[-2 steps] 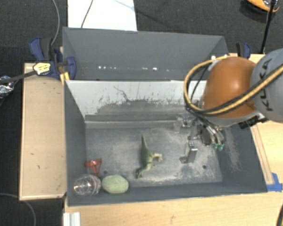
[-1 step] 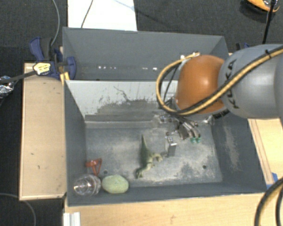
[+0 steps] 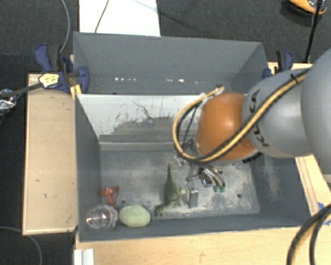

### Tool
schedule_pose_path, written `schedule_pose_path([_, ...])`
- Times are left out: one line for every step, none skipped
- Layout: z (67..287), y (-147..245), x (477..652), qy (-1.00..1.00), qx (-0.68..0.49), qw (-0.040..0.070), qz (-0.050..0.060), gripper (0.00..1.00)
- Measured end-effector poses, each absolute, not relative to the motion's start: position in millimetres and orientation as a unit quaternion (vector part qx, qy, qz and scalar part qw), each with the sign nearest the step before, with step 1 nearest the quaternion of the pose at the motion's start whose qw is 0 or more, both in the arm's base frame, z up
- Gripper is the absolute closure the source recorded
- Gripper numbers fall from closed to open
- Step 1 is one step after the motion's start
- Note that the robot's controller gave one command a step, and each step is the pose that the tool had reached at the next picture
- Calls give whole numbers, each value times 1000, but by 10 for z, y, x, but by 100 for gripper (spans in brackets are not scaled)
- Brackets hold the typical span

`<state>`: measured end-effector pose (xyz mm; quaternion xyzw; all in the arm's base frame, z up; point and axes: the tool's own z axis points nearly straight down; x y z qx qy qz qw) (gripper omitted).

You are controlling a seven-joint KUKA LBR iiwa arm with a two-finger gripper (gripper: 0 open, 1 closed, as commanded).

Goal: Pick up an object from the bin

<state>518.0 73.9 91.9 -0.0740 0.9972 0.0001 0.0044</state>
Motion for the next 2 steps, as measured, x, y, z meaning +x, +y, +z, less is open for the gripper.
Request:
schedule_pose_path([808, 902, 5070, 998, -58, 2, -1, 0])
schedule_pose_path([771, 959, 5181, 995, -100, 6, 0, 0])
